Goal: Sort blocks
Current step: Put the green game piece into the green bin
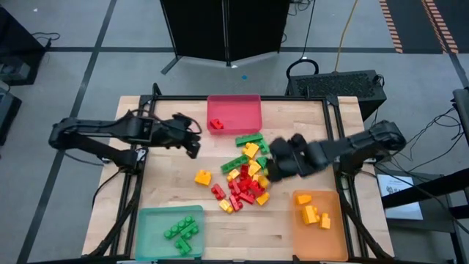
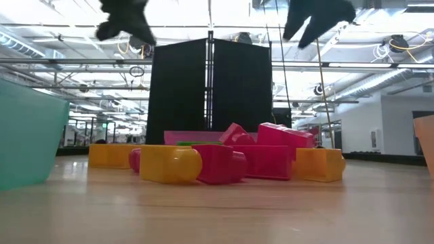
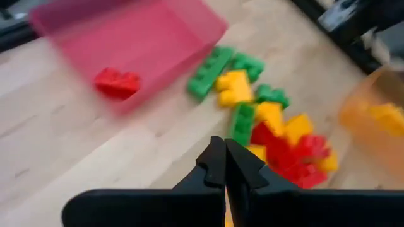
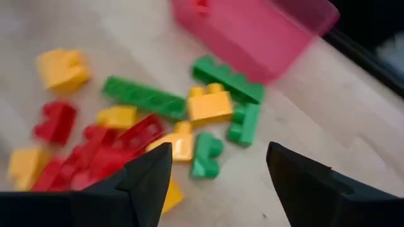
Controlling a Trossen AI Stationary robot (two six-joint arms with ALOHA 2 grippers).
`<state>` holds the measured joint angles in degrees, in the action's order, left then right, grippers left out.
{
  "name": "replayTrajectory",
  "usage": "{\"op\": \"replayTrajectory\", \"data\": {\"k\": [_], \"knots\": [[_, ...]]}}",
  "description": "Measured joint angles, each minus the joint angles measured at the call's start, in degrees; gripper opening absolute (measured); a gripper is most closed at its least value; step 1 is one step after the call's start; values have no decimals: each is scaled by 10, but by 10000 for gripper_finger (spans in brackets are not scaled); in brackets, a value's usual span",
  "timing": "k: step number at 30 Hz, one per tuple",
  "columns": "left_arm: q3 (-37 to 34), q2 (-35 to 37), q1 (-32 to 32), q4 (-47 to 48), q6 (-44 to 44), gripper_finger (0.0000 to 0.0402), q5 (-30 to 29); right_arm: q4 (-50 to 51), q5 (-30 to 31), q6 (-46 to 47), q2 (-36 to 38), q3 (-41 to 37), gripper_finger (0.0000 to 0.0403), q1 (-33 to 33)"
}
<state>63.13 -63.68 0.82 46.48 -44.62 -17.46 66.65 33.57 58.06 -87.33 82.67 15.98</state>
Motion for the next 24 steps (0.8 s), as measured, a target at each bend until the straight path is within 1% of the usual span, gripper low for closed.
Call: {"op": "replayTrajectory", "data": {"k": [5, 9, 11, 18, 21, 24], "knots": [[0, 39, 5, 65, -13, 3, -4, -4, -68, -25, 0, -21, 258, -100], [0, 54, 9, 91, -14, 13, -8, -22, -120, -53, 0, -63, 260, -158], [0, 57, 9, 99, -14, 15, -8, -53, -141, -66, 0, -92, 262, -178], [-1, 57, 9, 103, 2, 16, -9, -218, -195, -105, 0, -205, 275, -233], [-1, 57, 9, 103, 19, 16, -9, -270, -215, -108, 0, -240, 283, -254], [-1, 57, 9, 103, 37, 17, -9, -301, -230, -118, 0, -258, 292, -270]]}}
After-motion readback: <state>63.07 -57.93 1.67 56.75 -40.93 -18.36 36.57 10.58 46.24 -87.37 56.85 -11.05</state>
